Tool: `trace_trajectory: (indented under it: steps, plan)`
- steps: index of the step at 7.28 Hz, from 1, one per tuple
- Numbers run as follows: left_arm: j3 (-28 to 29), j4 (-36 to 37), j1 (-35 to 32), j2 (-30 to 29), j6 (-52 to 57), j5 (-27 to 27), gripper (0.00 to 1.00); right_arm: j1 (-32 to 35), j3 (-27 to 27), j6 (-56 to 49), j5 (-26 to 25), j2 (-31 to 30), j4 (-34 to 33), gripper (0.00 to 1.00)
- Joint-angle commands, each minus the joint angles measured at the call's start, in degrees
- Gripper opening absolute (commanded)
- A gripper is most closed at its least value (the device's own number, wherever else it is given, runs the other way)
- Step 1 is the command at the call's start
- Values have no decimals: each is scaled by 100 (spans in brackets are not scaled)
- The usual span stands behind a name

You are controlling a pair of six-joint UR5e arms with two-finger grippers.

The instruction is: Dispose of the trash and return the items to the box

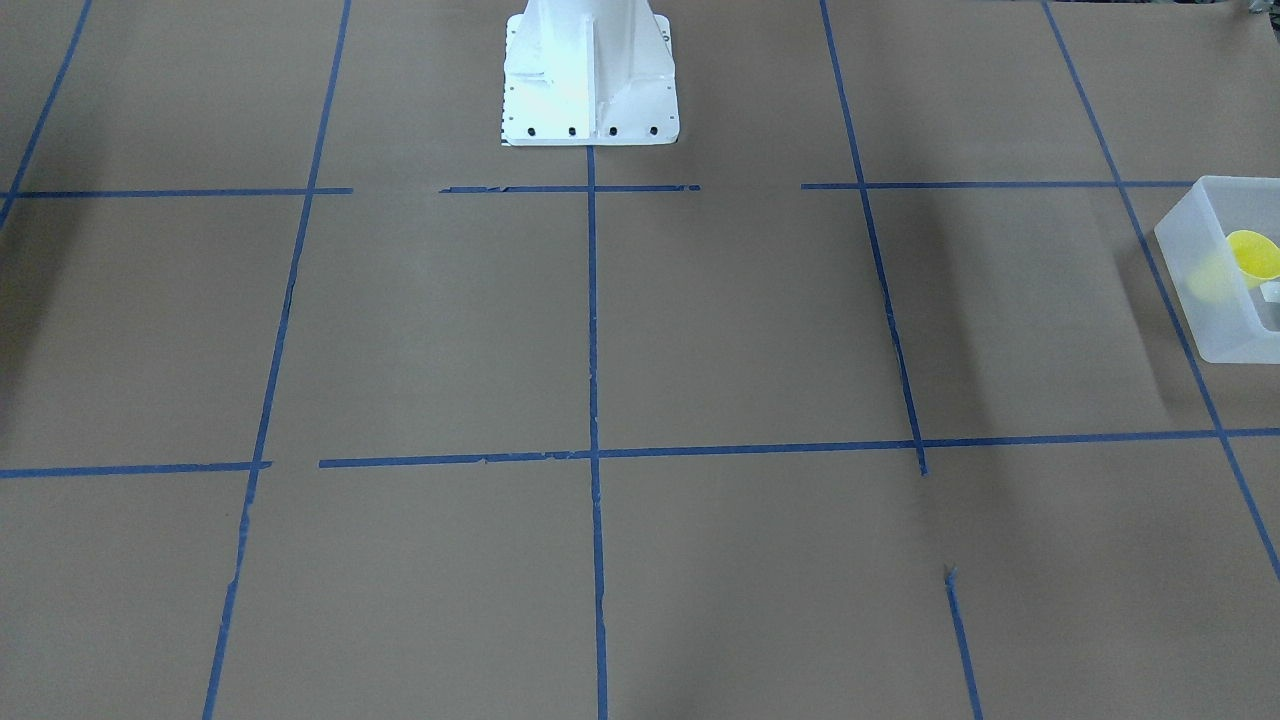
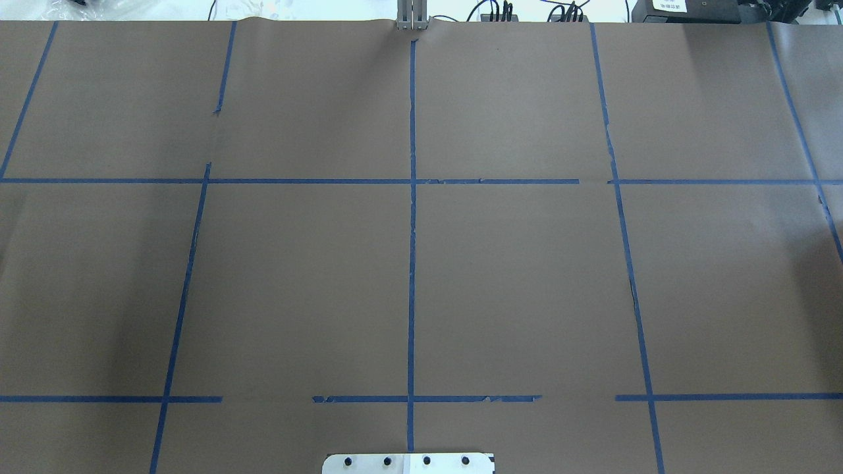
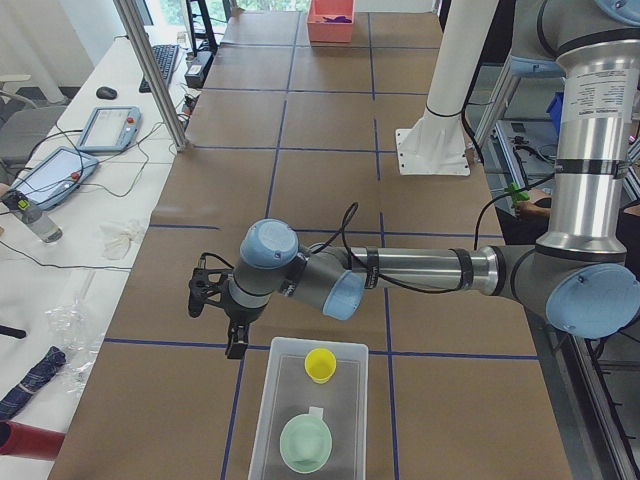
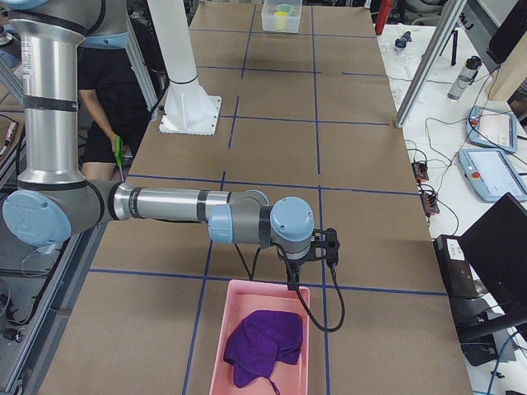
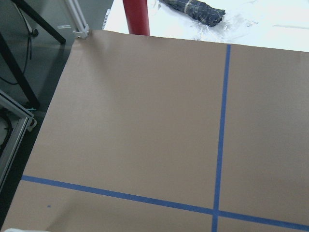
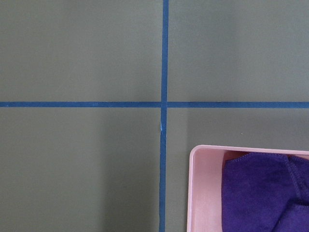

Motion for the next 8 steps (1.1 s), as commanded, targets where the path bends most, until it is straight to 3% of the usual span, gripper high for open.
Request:
trace_trajectory:
  steps: [1, 4, 6, 8]
  plan:
    - [-152, 663, 466, -13, 160, 0, 100, 0, 55, 19, -63, -21, 58, 100]
    - [-416, 2156, 396, -74, 2177, -122, 100, -9, -15, 37, -99, 5, 32, 100]
    - [-355, 2248, 116, 21, 2297, -781, 100, -9, -24, 46, -55, 14, -3, 100]
    - [-355, 2257, 27, 118, 2288, -809, 100, -9, -41, 46, -63, 14, -3, 100]
